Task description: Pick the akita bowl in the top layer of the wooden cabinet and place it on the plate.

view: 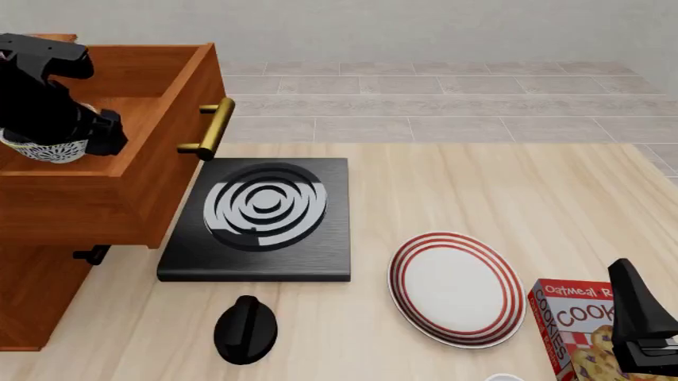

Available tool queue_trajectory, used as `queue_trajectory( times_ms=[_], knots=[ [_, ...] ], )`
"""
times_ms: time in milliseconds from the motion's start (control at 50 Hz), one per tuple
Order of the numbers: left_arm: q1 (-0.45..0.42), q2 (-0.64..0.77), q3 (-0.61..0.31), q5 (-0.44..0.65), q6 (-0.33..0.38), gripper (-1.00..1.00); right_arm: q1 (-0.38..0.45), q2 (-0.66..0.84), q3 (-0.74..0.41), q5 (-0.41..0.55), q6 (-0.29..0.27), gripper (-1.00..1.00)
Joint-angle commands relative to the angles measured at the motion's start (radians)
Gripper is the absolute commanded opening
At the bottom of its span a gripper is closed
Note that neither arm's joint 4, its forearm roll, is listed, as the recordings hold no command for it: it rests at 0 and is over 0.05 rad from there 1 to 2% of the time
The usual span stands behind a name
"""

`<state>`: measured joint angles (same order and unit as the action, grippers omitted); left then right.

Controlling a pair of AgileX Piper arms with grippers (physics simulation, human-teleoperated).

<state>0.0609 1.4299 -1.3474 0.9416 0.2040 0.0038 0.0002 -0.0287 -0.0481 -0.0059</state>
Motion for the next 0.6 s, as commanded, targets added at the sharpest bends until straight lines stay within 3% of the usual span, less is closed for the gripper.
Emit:
queue_trajectory(
  times_ms=[20,140,160,280,600],
  knots=[
    [-0.002,-0.001,0.02,-0.017,-0.006,1.0,-0.001,0.0,0.0,-0.001,0.002,1.0],
    [-0.01,-0.007,0.031,-0.023,0.0,1.0,-0.002,0.0,0.0,-0.001,0.002,1.0],
    [-0.011,-0.012,0.03,-0.025,0.005,-1.0,-0.002,0.0,0.001,-0.001,0.002,1.0],
    [-0.022,-0.033,0.035,-0.035,0.024,-1.0,-0.002,0.0,0.001,-0.002,0.003,1.0],
    [-0.089,-0.041,0.013,-0.026,-0.023,-1.0,-0.003,0.0,-0.001,-0.002,0.001,1.0]
  ],
)
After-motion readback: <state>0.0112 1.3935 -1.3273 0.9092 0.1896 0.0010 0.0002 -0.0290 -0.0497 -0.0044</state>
